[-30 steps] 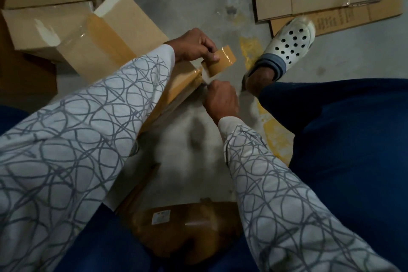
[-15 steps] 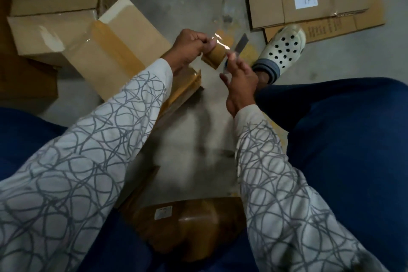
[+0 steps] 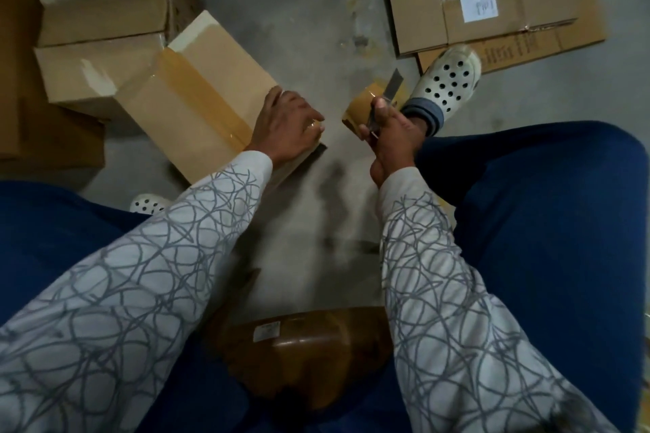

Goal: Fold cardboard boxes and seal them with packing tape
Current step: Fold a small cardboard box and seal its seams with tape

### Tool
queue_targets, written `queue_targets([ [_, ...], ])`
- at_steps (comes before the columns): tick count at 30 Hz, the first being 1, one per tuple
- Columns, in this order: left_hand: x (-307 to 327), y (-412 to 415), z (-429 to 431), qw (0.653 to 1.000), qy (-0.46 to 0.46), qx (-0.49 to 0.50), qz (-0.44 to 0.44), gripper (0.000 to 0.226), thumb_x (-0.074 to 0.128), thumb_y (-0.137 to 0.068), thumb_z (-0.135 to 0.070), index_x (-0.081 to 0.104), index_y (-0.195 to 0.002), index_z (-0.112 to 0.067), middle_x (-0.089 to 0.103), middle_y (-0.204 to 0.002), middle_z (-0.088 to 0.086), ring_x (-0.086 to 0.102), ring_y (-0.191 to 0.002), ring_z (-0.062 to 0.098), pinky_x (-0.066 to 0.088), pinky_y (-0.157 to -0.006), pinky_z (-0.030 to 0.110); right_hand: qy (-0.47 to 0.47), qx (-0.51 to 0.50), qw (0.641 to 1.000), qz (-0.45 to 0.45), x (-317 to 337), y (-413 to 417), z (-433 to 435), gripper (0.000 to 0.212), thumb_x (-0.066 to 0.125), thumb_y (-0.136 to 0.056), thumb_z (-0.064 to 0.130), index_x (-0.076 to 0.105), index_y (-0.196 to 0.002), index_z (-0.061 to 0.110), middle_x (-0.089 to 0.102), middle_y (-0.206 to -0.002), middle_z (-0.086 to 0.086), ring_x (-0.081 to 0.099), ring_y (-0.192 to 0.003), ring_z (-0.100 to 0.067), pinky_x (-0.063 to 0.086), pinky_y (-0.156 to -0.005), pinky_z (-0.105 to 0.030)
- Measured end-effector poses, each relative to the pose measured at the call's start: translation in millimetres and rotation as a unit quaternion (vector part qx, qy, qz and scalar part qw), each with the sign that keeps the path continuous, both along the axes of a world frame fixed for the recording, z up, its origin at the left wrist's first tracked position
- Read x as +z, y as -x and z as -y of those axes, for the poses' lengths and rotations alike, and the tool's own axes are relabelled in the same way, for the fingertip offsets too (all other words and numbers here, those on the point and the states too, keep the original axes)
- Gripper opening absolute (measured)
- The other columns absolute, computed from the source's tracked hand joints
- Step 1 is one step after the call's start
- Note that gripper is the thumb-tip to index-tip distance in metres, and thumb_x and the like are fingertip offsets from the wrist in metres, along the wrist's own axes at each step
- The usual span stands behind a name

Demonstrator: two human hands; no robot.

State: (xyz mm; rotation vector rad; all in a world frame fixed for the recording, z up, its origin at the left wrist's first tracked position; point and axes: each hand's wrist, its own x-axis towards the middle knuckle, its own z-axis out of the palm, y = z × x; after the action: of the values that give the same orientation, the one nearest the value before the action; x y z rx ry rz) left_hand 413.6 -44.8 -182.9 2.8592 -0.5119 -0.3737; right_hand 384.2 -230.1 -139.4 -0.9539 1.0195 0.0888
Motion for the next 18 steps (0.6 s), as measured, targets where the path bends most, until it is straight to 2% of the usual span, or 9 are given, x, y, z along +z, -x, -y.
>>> queue_targets([
  [3,-7,-2,12,0.998,-0.058,-0.007,0.007,0.039,0.046,-0.097,-0.038,0.073,-0.11,-0.013,0.069,-0.112,0.008,0.051,-0.123,0.028,0.007,-0.124,0.048,-0.004,-0.002,1.0,-0.005,-6,0,-1,0.03,0.072,-0.093,0.012,0.068,-0.119,-0.003,0.067,-0.096,-0.004,0.069,-0.106,-0.029,0.063,-0.071,-0.029],
  [5,-12,-2,25,0.994,-0.105,-0.01,0.0,0.04,0.041,-0.099,-0.031,0.07,-0.11,-0.005,0.067,-0.111,0.014,0.052,-0.119,0.031,0.007,-0.125,0.047,-0.001,0.005,1.0,-0.015,-9,0,-1,0.029,0.072,-0.093,0.012,0.068,-0.118,-0.003,0.067,-0.093,-0.004,0.069,-0.098,-0.025,0.063,-0.07,-0.028],
  [7,-15,-2,32,0.992,-0.127,-0.001,-0.006,0.041,0.041,-0.098,-0.029,0.069,-0.11,-0.002,0.066,-0.11,0.016,0.053,-0.117,0.032,0.01,-0.126,0.045,0.004,0.012,1.0,-0.026,-10,0,-2,0.029,0.072,-0.094,0.012,0.069,-0.118,-0.004,0.066,-0.091,-0.002,0.067,-0.084,-0.016,0.063,-0.076,-0.033],
  [9,-15,2,32,0.992,-0.129,-0.009,-0.009,0.041,0.042,-0.097,-0.029,0.067,-0.115,-0.001,0.066,-0.112,0.018,0.054,-0.118,0.034,0.013,-0.126,0.047,0.01,0.02,0.999,-0.03,-11,2,-4,0.027,0.072,-0.093,0.011,0.069,-0.116,-0.004,0.067,-0.094,-0.004,0.066,-0.079,-0.013,0.062,-0.083,-0.038],
  [12,-20,7,28,0.991,-0.127,-0.024,0.014,0.047,0.036,-0.099,-0.029,0.057,-0.13,0.0,0.063,-0.124,0.023,0.051,-0.127,0.041,0.02,-0.124,0.052,0.015,0.03,0.999,-0.032,-8,5,-7,0.022,0.073,-0.093,0.011,0.071,-0.111,0.0,0.068,-0.094,-0.005,0.066,-0.077,-0.013,0.062,-0.082,-0.036],
  [14,-23,16,20,0.991,-0.122,-0.041,0.047,0.051,0.032,-0.107,-0.032,0.045,-0.143,0.002,0.052,-0.142,0.028,0.04,-0.14,0.044,0.02,-0.123,0.052,0.015,0.029,0.999,-0.03,-2,7,-8,0.026,0.074,-0.092,0.011,0.07,-0.114,-0.002,0.068,-0.092,-0.005,0.067,-0.076,-0.013,0.063,-0.08,-0.035],
  [15,-26,25,15,0.989,-0.121,-0.057,0.067,0.054,0.03,-0.109,-0.033,0.036,-0.15,0.001,0.04,-0.153,0.029,0.03,-0.147,0.044,0.018,-0.124,0.052,0.013,0.028,0.999,-0.026,0,8,-9,0.027,0.073,-0.092,0.011,0.07,-0.115,-0.003,0.067,-0.09,-0.004,0.066,-0.076,-0.014,0.062,-0.08,-0.035],
  [18,-20,69,-12,0.987,-0.102,-0.092,0.078,0.056,0.003,-0.107,-0.018,0.009,-0.161,-0.005,0.007,-0.166,0.025,-0.001,-0.154,0.042,0.009,-0.126,0.052,0.009,0.038,0.999,-0.014,7,10,-13,0.026,0.071,-0.093,0.008,0.069,-0.116,-0.004,0.065,-0.088,-0.001,0.066,-0.077,-0.013,0.062,-0.078,-0.035],
])
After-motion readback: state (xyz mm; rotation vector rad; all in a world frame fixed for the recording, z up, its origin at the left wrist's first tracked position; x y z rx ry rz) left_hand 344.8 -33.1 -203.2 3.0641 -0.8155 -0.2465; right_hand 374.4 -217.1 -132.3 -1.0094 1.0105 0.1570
